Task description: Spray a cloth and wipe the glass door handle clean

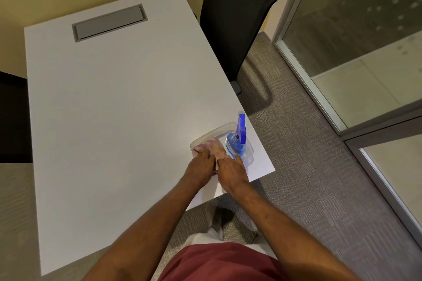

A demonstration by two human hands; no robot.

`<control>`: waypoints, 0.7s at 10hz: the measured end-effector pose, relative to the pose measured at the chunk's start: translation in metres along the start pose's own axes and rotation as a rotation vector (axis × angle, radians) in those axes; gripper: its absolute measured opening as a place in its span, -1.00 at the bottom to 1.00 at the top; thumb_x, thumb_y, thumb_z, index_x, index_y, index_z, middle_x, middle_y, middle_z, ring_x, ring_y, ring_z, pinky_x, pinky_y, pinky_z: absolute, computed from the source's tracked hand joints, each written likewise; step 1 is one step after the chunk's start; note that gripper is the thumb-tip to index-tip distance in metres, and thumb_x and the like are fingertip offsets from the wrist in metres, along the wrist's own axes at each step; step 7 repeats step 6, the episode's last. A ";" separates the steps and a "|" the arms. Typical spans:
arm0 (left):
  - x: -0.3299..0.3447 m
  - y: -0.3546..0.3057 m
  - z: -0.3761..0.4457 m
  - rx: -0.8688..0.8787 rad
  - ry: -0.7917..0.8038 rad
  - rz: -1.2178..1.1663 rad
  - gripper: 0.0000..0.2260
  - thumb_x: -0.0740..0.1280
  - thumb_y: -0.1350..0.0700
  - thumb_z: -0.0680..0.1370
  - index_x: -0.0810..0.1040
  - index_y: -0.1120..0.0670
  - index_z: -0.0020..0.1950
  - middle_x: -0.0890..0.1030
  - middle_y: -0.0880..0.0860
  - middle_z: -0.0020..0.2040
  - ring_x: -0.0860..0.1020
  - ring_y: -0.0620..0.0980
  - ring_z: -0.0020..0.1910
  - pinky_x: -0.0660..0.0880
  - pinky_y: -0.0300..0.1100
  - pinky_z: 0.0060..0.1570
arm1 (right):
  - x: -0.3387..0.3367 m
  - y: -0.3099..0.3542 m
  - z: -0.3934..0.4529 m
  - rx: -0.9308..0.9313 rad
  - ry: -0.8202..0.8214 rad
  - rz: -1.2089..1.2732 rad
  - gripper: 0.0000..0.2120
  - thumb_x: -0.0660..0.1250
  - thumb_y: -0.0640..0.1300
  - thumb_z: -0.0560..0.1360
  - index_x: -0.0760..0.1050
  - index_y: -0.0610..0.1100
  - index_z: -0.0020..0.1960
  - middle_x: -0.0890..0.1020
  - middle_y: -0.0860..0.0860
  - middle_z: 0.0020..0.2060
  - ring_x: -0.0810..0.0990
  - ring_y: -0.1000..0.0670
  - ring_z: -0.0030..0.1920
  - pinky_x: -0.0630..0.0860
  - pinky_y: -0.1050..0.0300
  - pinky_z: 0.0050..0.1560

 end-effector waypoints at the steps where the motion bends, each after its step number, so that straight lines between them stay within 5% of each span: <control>1: 0.003 0.000 0.001 0.000 0.015 0.019 -0.59 0.36 -0.02 0.65 0.44 0.10 0.45 0.47 0.15 0.43 0.49 0.11 0.35 0.52 -0.04 0.27 | -0.006 -0.004 -0.005 0.047 -0.029 0.132 -0.39 0.29 0.13 0.65 0.19 -0.03 0.60 0.36 -0.03 0.53 0.35 -0.06 0.52 0.28 0.05 0.57; 3: 0.004 0.000 -0.001 0.000 -0.029 -0.036 -0.56 0.37 -0.03 0.64 0.43 0.06 0.48 0.47 0.12 0.46 0.51 0.09 0.36 0.51 -0.06 0.33 | -0.016 -0.007 -0.011 0.037 -0.107 0.200 -0.41 0.31 0.14 0.63 0.25 -0.06 0.56 0.49 -0.09 0.40 0.52 -0.05 0.35 0.52 0.11 0.39; 4: -0.004 -0.004 -0.006 0.017 -0.112 -0.081 -0.61 0.34 -0.04 0.66 0.44 0.04 0.46 0.51 0.09 0.41 0.54 0.03 0.29 0.49 -0.14 0.30 | -0.021 -0.011 -0.018 -0.013 -0.101 0.078 -0.56 0.26 0.10 0.68 0.35 -0.06 0.49 0.54 -0.02 0.29 0.53 0.11 0.10 0.41 0.63 -0.03; 5: -0.010 -0.012 -0.008 0.041 -0.167 -0.036 -0.63 0.36 -0.03 0.65 0.48 0.06 0.42 0.55 0.12 0.37 0.56 0.07 0.25 0.52 -0.09 0.26 | -0.033 -0.009 -0.029 -0.158 -0.130 -0.029 -0.65 0.27 0.03 0.69 0.44 -0.04 0.43 0.58 -0.02 0.29 0.54 0.07 0.17 0.40 0.50 0.15; 6: -0.006 -0.038 -0.005 0.099 -0.175 0.029 -0.70 0.34 -0.03 0.66 0.56 0.08 0.34 0.61 0.11 0.29 0.58 0.07 0.19 0.57 -0.05 0.22 | -0.056 -0.015 -0.045 -0.317 -0.295 -0.155 -0.69 0.40 -0.06 0.61 0.57 -0.08 0.33 0.66 -0.08 0.20 0.63 -0.10 0.18 0.58 -0.02 0.24; 7: -0.006 -0.038 -0.005 0.099 -0.175 0.029 -0.70 0.34 -0.03 0.66 0.56 0.08 0.34 0.61 0.11 0.29 0.58 0.07 0.19 0.57 -0.05 0.22 | -0.056 -0.015 -0.045 -0.317 -0.295 -0.155 -0.69 0.40 -0.06 0.61 0.57 -0.08 0.33 0.66 -0.08 0.20 0.63 -0.10 0.18 0.58 -0.02 0.24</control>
Point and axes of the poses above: each hand's wrist, its own z-axis towards the middle knuckle, its own x-axis out of the palm, y = z × x, the point moved 9 cm from there along z, towards the middle knuckle
